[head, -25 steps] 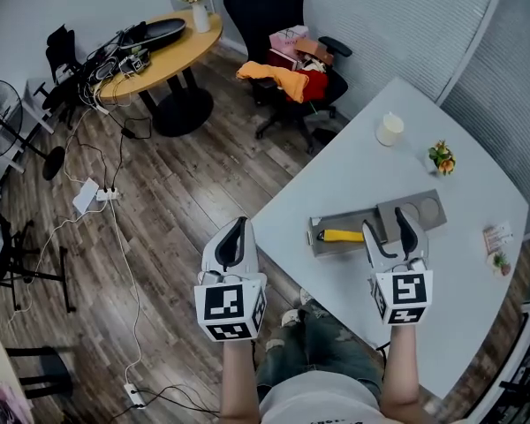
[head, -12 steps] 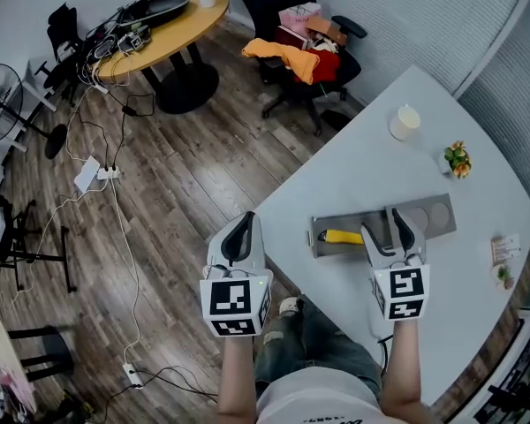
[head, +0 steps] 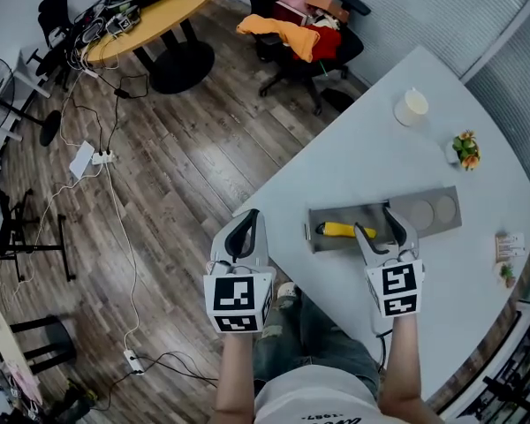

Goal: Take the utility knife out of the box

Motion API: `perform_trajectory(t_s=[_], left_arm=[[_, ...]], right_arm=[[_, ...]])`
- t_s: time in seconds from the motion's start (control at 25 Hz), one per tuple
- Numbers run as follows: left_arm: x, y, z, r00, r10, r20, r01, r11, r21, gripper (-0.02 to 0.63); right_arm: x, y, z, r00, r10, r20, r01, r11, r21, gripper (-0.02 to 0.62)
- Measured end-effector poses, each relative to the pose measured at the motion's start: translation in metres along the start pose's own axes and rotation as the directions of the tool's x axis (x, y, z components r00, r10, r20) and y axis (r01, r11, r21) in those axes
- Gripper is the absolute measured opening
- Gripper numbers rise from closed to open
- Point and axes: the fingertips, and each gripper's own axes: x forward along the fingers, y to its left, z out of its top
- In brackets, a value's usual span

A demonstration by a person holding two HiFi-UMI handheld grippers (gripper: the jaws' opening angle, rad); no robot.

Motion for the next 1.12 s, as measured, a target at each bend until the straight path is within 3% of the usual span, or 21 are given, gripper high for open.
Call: perform_trajectory(t_s=[0.64,0.84,1.12], left_arm=[[0.02,-0.001,-0.043,0.995,-0.018,-0.102,0.019,1.0,0.014,0.0],[0.023,0.0,-0.053,0.992,-0.02,-0.123,0.023,1.0,0.015,0.0],[0.029,-0.002,-0.067,0.988,-0.026,-0.153,0.028,1.0,0.013,0.0]], right_arm=[[0.041,0.029,-0.041,0.979,0.133,-0.157,-0.147,0.986,-0.08,0.261],[0.05,0.038,-0.057,0.954,0.178,-0.243,-0.209,0.972,-0.109,0.259],[0.062,0.051,-0.082,0.896,0.233,-0.377,-0.302,0.944,-0.134,0.257]])
